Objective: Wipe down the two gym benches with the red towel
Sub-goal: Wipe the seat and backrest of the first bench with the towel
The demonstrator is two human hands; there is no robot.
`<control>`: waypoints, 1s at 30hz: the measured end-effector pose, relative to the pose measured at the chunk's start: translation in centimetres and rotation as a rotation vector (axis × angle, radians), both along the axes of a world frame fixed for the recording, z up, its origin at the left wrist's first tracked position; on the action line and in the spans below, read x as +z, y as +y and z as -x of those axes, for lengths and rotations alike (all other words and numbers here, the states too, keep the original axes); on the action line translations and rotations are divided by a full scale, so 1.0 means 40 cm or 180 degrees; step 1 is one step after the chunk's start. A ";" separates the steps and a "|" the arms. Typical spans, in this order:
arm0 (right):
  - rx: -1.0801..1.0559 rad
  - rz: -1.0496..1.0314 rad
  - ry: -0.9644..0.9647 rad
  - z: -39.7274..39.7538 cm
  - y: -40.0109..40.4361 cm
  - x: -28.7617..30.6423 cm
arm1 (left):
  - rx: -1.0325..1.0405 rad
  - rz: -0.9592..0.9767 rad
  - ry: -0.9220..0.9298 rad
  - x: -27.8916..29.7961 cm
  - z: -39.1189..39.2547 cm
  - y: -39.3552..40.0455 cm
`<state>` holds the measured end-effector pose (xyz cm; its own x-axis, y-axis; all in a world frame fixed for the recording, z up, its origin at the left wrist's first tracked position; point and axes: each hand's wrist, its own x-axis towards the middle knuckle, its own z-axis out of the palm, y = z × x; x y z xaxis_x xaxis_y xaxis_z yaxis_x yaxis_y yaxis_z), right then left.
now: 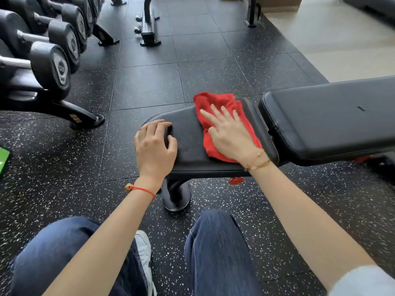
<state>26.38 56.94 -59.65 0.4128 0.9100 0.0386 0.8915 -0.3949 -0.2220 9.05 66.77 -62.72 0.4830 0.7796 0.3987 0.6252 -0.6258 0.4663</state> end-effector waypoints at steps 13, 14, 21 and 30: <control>-0.0468 0.0058 -0.0051 -0.081 0.033 0.006 | 0.0031 0.0013 0.0083 0.000 -0.001 0.000; -0.0276 0.0033 -0.0065 -0.049 0.039 0.002 | 0.0030 0.0021 0.0084 0.000 -0.001 0.000; 0.0164 -0.0179 0.0093 0.024 -0.135 -0.010 | -0.0078 -0.0020 0.0065 -0.005 0.008 0.008; -0.0597 0.0071 0.0151 -0.107 0.033 0.006 | -0.0029 -0.0043 0.0057 -0.006 0.003 0.007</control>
